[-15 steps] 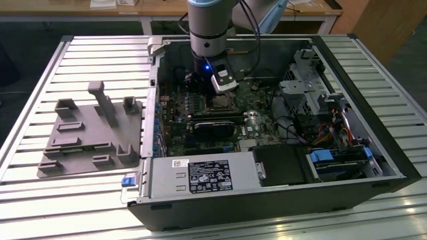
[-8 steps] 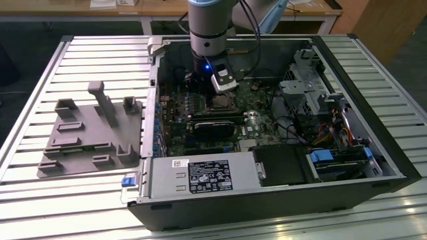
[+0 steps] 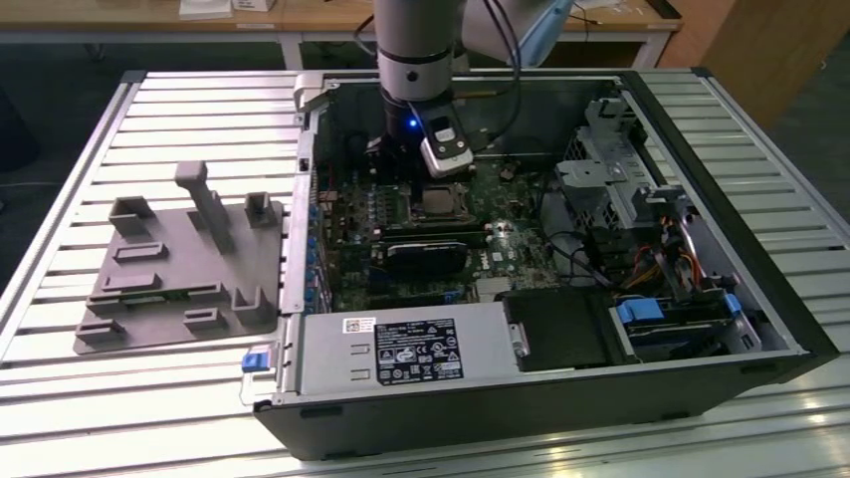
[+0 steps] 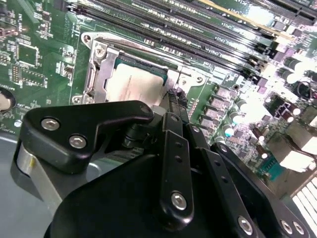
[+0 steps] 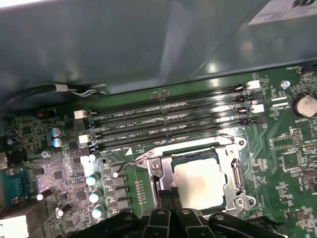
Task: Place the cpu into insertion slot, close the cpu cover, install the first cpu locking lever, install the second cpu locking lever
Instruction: 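Close the cpu cover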
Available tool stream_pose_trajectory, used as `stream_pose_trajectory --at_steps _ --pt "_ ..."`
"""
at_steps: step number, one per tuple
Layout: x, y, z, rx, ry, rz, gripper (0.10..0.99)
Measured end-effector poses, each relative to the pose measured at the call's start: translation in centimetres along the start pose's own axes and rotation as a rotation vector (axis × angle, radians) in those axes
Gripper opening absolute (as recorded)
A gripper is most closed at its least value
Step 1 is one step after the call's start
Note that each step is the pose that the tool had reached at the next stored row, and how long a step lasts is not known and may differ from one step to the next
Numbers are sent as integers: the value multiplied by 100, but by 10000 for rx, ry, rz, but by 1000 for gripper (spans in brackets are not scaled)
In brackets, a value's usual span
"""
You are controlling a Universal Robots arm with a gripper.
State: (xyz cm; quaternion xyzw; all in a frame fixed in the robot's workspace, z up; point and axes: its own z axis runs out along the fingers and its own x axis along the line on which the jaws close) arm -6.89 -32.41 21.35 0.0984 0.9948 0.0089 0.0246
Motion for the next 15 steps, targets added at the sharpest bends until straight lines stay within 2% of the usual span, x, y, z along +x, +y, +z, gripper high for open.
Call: stream_pose_trajectory --at_steps 3,9,15 --pt "-2 1 -45 3 1 0 102" --pt "-9 2 -49 7 0 -1 102" --pt "-142 29 -42 5 3 1 102"
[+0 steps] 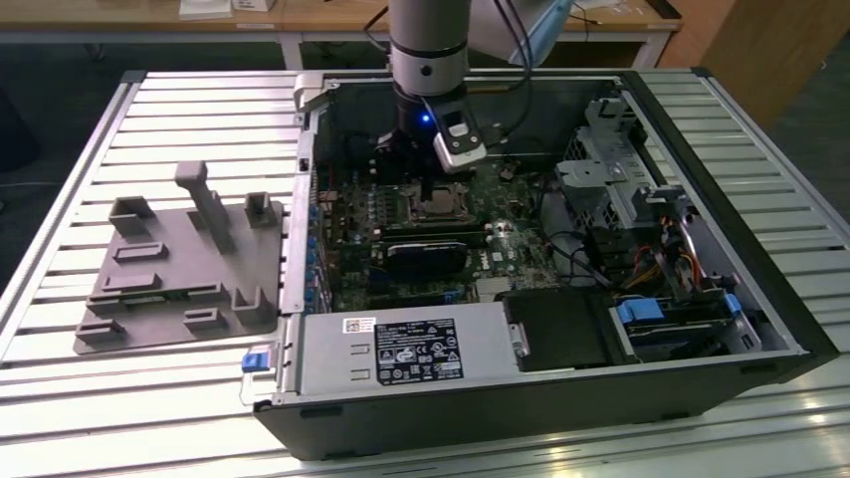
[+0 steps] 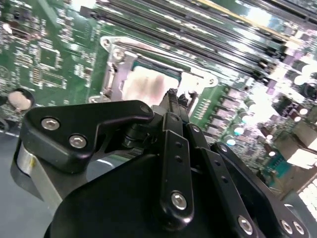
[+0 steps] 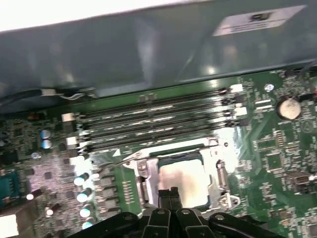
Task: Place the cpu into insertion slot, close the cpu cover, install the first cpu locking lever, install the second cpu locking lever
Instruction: 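Close the cpu cover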
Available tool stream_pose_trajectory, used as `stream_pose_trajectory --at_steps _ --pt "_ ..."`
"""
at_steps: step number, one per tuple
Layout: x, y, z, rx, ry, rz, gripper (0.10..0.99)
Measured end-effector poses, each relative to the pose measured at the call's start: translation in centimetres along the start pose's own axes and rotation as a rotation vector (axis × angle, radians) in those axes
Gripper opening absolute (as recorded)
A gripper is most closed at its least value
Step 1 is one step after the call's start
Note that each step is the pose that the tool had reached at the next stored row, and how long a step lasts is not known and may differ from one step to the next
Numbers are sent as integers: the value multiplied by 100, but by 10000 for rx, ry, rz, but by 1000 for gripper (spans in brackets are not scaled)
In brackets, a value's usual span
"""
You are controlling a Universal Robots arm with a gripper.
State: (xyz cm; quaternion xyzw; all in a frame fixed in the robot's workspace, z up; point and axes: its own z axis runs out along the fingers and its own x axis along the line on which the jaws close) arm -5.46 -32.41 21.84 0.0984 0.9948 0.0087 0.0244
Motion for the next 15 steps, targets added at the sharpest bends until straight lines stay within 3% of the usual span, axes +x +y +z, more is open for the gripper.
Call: stream_pose_trajectory --at_steps 5,10,15 --pt "-109 22 5 2 9 -1 102" --pt "-137 27 2 5 15 -1 102" --pt "-142 30 -101 3 14 -1 102"
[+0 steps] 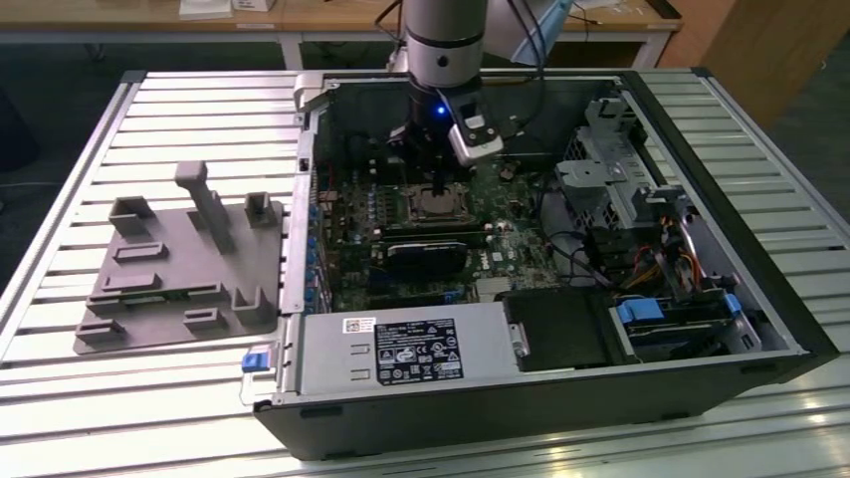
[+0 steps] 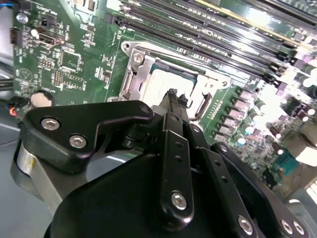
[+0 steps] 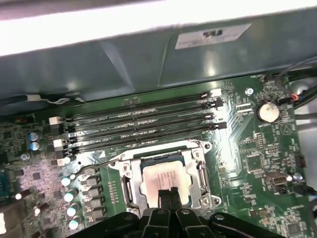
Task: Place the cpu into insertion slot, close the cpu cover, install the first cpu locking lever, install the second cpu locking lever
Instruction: 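Close the cpu cover, then install the first cpu locking lever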
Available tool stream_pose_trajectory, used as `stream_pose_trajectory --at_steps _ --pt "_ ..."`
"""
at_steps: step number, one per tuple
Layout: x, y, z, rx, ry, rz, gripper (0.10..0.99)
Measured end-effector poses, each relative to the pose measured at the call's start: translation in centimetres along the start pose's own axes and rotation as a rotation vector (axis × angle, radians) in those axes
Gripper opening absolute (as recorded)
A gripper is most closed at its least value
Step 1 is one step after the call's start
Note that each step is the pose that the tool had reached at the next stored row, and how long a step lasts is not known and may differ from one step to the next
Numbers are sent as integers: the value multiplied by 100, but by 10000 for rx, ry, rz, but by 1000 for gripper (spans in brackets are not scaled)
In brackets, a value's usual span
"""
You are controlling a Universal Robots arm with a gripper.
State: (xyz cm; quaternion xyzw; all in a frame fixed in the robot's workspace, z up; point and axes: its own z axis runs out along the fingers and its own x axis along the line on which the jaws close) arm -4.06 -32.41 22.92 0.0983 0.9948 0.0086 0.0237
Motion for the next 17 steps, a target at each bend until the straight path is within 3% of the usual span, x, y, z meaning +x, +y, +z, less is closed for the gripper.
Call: stream_pose_trajectory --at_steps 8,17 --pt "-7 3 -164 1 0 0 102" --pt "-8 4 -177 0 0 0 102"
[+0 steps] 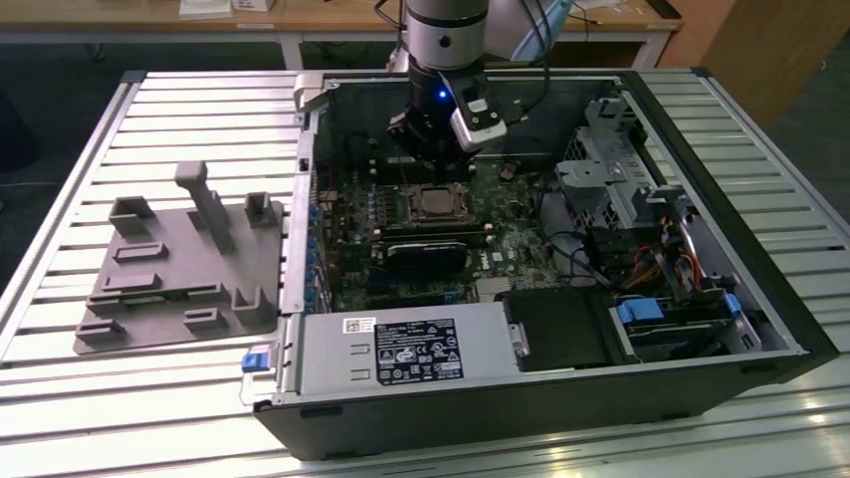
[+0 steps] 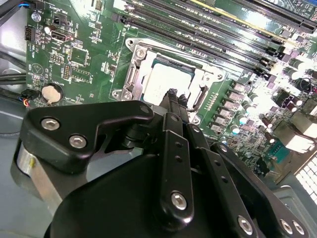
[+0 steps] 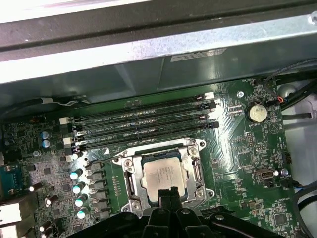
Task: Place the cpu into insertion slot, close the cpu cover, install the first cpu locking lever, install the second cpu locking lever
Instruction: 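Install the first cpu locking lever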
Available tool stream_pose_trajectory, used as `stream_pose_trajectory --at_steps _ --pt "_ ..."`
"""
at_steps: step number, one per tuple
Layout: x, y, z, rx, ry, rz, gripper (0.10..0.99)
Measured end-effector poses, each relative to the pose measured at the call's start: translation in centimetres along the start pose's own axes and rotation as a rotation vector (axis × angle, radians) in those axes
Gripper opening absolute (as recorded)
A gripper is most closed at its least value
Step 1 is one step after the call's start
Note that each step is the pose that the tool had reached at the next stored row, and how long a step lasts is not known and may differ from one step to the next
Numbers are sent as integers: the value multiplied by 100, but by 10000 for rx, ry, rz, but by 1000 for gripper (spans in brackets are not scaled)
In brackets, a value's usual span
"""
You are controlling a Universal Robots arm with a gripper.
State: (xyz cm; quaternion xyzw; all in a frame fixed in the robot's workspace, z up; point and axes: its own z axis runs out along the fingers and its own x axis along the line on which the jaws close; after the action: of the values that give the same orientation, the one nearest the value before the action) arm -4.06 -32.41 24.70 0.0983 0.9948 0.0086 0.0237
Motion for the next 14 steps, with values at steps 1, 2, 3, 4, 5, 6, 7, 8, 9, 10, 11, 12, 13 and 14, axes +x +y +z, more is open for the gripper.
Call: stream_pose_trajectory --at_steps 1,2,3,4,5,6,7,8,9,10,11,12,13,14 --pt "0 0 0 0 0 0 102" --pt "0 0 0 0 0 0 102" --pt "0 0 0 0 0 0 102" --pt "0 0 0 0 0 0 102" --pt "0 0 0 0 0 0 102" --pt "0 0 0 0 0 0 102" --pt "3 -1 -1 1 0 0 102" --pt "13 -3 -2 2 1 0 102" --pt "30 -7 -3 3 1 -1 102" --pt "53 -11 -4 2 0 -2 102" --pt "78 -16 -5 1 0 -2 102" --pt "106 -21 -6 1 0 1 102" --pt "134 -27 -7 0 0 0 102" --pt "162 -32 -9 0 -1 -1 102"
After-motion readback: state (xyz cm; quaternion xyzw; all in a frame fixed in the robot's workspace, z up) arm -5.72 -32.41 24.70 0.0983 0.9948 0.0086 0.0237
